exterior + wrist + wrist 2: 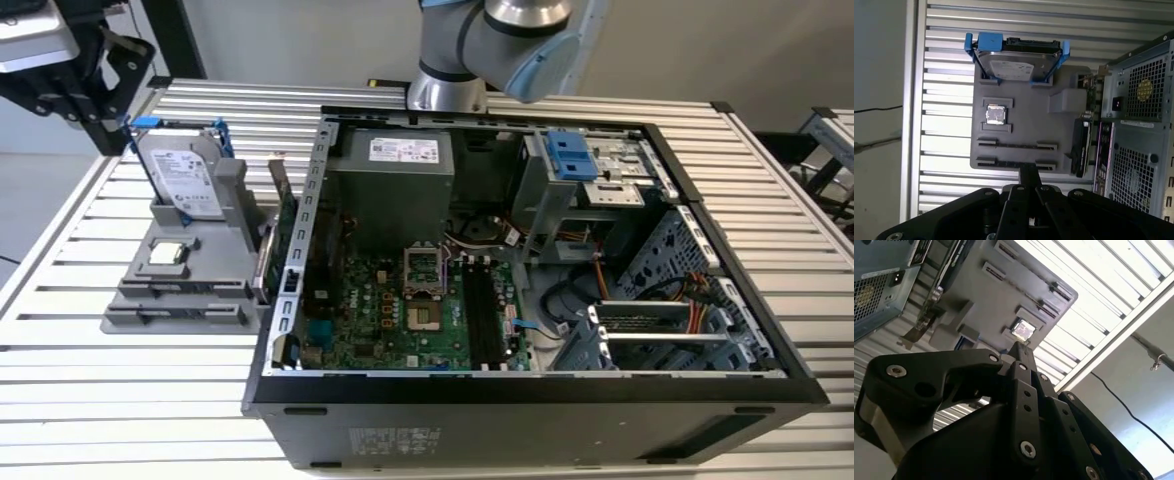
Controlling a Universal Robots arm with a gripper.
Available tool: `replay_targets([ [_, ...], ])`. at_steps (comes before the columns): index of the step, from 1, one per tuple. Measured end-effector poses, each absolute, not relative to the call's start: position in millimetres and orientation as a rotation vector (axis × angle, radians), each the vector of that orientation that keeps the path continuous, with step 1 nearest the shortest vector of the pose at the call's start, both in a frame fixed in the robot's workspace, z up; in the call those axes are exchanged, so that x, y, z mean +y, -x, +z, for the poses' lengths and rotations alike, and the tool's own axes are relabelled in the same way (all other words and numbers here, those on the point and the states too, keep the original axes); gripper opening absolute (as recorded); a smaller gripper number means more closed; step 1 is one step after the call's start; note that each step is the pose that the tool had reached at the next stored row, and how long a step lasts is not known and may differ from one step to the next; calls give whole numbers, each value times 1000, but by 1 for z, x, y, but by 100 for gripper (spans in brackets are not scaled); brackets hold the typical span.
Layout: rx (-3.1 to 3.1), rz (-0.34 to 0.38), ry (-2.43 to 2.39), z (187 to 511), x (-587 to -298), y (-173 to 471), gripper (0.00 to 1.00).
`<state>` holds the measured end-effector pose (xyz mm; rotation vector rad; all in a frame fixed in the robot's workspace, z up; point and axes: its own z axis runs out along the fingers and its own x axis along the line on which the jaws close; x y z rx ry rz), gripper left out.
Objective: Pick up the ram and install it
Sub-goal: 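Reach for the ram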
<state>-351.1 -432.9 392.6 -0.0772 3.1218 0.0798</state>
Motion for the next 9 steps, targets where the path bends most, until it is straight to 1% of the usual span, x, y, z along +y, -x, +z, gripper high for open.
replay_targets([
  [9, 3122, 81, 78, 393, -460, 352, 0],
])
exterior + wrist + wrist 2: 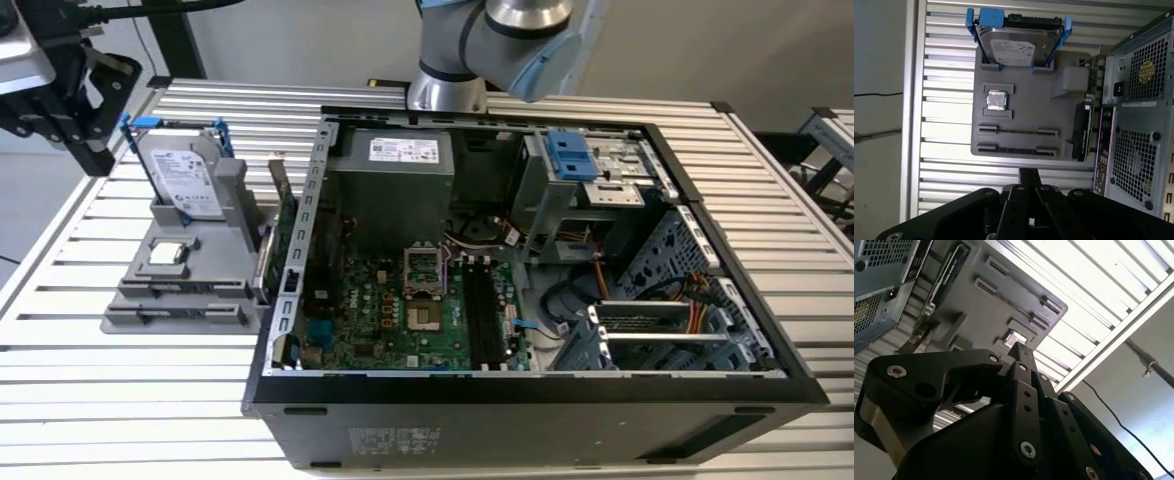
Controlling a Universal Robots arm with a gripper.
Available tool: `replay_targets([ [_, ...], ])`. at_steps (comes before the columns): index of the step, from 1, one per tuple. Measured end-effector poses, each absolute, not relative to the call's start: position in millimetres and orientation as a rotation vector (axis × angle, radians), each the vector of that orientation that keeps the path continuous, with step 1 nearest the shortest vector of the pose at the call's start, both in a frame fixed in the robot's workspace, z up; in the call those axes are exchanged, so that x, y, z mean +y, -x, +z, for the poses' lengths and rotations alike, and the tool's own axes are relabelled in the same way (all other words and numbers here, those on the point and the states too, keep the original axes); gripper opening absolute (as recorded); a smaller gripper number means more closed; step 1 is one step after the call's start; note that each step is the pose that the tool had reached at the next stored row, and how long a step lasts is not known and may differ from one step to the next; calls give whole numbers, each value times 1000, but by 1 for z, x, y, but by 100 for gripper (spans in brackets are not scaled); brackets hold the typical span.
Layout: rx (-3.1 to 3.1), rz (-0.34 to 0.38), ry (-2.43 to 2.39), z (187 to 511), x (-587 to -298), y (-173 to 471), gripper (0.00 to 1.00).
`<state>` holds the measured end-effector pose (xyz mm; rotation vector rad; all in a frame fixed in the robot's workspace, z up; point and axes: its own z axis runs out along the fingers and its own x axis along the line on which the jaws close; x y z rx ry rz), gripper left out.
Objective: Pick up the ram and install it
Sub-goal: 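Reach for the ram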
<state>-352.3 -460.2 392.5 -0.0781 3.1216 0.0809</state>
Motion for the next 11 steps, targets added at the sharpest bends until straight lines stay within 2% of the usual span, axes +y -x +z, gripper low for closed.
replay_targets([
  [11, 3121, 81, 77, 392, -472, 361, 0],
])
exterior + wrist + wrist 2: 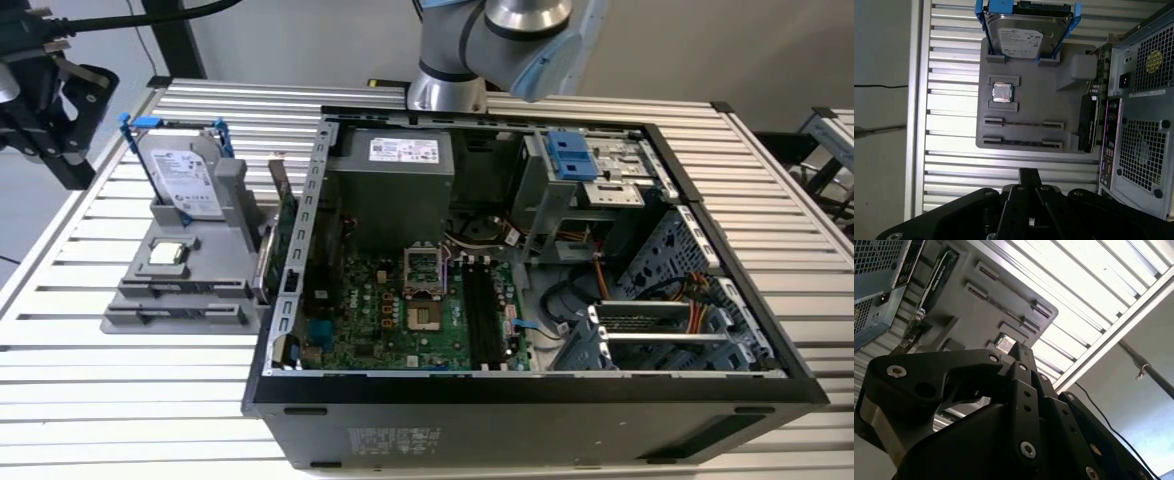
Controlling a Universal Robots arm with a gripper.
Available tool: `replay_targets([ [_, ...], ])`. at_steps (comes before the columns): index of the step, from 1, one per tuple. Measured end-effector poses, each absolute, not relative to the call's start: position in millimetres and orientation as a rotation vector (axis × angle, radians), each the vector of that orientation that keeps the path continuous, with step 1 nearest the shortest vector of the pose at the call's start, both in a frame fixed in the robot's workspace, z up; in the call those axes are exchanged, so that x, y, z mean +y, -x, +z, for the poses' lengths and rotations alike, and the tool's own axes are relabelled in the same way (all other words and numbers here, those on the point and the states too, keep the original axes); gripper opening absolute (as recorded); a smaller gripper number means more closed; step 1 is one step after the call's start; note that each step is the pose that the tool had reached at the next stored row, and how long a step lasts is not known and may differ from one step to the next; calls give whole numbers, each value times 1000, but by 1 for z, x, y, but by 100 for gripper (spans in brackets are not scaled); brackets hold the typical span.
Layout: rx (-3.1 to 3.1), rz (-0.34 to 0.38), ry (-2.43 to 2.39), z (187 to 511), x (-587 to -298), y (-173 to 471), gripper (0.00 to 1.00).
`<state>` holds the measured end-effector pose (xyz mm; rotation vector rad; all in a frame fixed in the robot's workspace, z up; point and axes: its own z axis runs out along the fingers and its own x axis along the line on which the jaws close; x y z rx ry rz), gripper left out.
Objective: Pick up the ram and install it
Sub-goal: 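Reach for the ram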
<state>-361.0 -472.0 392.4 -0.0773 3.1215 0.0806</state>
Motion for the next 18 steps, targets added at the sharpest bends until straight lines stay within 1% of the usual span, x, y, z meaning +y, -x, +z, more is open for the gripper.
replay_targets([
  [18, 3121, 80, 95, 392, -472, 361, 0],
])
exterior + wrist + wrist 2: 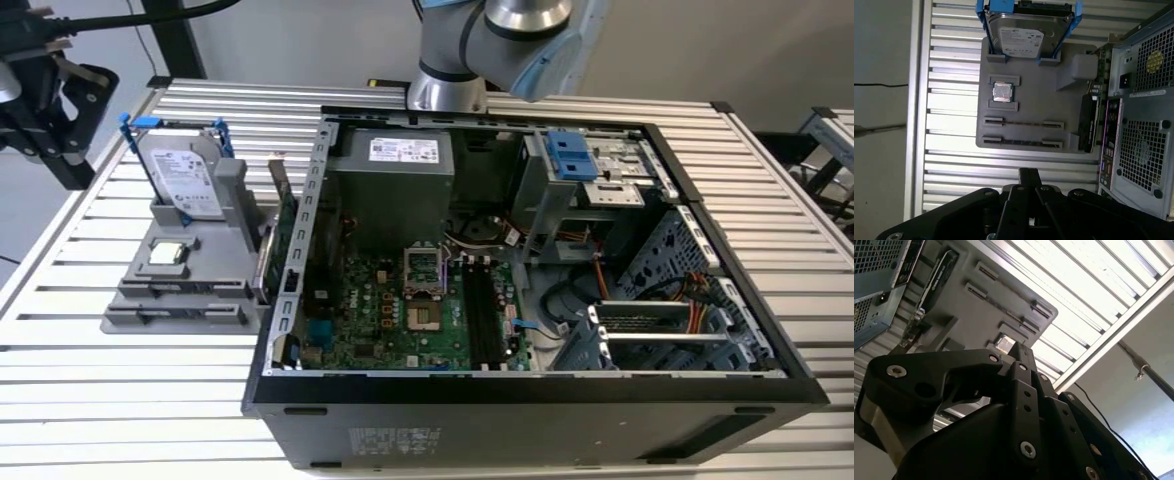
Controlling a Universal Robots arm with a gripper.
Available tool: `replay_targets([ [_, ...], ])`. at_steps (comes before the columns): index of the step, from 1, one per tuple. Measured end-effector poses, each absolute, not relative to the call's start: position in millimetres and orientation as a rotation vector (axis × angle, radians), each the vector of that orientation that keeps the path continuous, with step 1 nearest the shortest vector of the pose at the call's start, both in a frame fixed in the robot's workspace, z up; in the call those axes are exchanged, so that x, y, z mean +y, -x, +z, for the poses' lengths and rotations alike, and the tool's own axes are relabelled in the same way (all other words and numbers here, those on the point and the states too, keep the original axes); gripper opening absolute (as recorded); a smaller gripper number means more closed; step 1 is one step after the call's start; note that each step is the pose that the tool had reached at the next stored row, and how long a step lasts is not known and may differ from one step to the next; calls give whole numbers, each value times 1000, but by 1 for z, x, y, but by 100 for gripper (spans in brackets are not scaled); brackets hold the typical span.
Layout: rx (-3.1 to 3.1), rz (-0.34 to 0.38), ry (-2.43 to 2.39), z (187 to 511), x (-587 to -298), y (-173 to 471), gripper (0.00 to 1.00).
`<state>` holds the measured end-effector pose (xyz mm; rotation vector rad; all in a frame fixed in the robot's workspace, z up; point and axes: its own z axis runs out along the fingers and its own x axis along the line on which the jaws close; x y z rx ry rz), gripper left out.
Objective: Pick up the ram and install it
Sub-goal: 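Reach for the ram, then pick up the ram and move it above insertion slot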
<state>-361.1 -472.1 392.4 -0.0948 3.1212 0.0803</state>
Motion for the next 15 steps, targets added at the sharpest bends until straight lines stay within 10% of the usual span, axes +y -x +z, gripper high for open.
replay_targets([
  [15, 3111, 79, 314, 392, -472, 363, 0],
])
